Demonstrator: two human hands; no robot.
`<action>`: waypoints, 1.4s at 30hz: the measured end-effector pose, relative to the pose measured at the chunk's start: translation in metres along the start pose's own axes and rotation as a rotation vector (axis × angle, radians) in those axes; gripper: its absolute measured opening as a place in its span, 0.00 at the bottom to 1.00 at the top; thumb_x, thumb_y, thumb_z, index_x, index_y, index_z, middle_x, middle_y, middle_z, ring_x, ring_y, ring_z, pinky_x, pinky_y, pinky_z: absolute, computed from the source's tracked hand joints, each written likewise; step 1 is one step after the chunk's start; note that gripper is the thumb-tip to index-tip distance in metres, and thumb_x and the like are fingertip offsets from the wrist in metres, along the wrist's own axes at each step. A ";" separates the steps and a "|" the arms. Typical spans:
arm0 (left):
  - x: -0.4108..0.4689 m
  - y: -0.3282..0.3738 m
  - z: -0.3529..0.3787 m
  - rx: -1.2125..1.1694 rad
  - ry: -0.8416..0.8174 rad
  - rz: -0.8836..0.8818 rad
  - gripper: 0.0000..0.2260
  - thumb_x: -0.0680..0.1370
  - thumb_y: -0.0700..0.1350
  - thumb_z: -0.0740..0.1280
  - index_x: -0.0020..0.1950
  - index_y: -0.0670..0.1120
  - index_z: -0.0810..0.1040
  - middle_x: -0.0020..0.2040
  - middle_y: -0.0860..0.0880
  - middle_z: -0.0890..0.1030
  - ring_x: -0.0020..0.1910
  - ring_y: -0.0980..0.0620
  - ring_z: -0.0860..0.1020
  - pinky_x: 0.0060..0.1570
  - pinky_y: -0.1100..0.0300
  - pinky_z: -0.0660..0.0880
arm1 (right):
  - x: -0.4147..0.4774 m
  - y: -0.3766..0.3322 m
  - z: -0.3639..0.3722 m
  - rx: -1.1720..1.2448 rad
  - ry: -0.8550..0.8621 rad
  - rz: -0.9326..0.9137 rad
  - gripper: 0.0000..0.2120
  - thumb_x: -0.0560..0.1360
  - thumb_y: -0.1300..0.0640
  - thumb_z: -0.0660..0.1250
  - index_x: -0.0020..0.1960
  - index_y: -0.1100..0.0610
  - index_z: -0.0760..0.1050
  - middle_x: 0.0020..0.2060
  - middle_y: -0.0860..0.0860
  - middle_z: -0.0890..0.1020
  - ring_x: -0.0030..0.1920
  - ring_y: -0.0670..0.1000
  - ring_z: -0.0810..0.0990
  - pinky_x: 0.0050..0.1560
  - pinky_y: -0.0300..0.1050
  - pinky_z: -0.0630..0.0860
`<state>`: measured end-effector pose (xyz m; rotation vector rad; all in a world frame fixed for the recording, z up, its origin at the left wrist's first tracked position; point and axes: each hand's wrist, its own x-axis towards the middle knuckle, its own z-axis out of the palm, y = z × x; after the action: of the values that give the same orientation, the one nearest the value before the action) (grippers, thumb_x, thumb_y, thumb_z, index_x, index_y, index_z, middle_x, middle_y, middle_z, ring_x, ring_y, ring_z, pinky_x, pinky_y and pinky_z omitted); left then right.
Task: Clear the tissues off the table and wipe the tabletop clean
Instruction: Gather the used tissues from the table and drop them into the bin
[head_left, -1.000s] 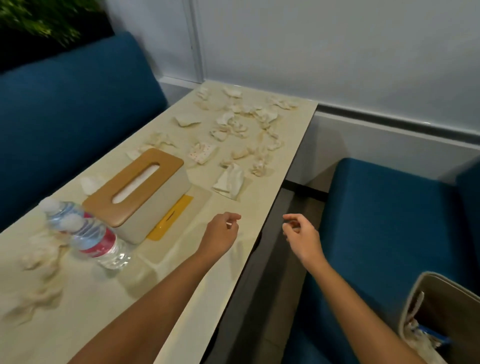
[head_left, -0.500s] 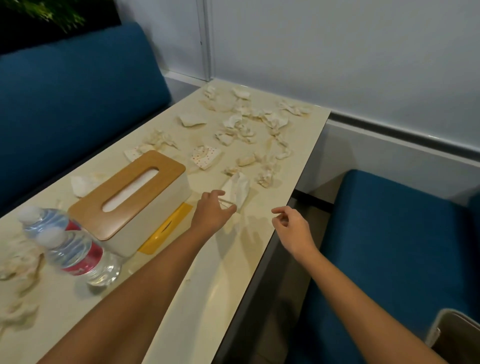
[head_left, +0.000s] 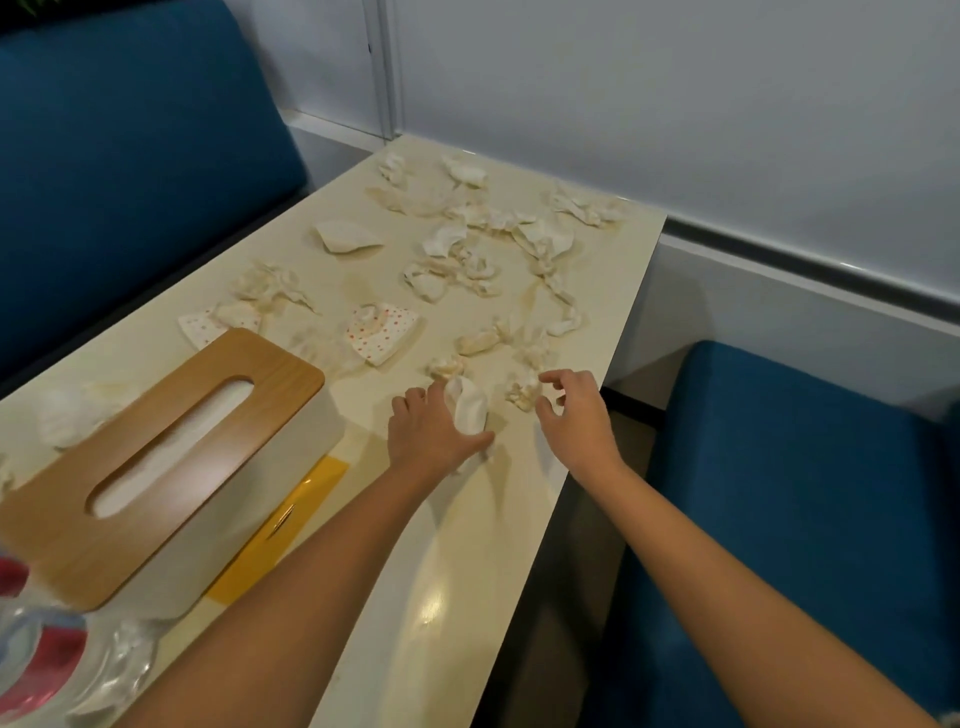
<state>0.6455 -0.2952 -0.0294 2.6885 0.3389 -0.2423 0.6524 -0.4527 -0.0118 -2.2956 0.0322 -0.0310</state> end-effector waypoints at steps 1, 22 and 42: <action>0.005 0.001 0.002 0.046 0.025 0.016 0.40 0.68 0.64 0.68 0.73 0.47 0.58 0.66 0.44 0.66 0.64 0.44 0.64 0.61 0.56 0.63 | 0.008 -0.001 0.002 -0.013 0.018 -0.010 0.13 0.78 0.59 0.61 0.62 0.56 0.71 0.61 0.53 0.69 0.59 0.51 0.72 0.54 0.42 0.71; -0.020 0.007 -0.019 -0.255 0.070 0.051 0.30 0.70 0.52 0.71 0.67 0.45 0.65 0.60 0.44 0.70 0.61 0.44 0.67 0.59 0.53 0.65 | -0.007 0.015 -0.004 -0.067 0.035 -0.065 0.13 0.78 0.63 0.61 0.61 0.60 0.74 0.56 0.56 0.74 0.57 0.53 0.73 0.55 0.35 0.66; -0.222 0.186 0.098 -0.450 -0.436 0.502 0.30 0.69 0.50 0.72 0.67 0.49 0.64 0.61 0.48 0.68 0.59 0.49 0.70 0.57 0.53 0.72 | -0.300 0.177 -0.179 -0.083 0.613 0.570 0.11 0.73 0.67 0.66 0.55 0.64 0.76 0.53 0.63 0.75 0.55 0.61 0.73 0.56 0.41 0.63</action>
<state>0.4728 -0.5452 0.0022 2.1133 -0.3687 -0.5128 0.3446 -0.6939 -0.0286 -2.1928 1.0077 -0.4391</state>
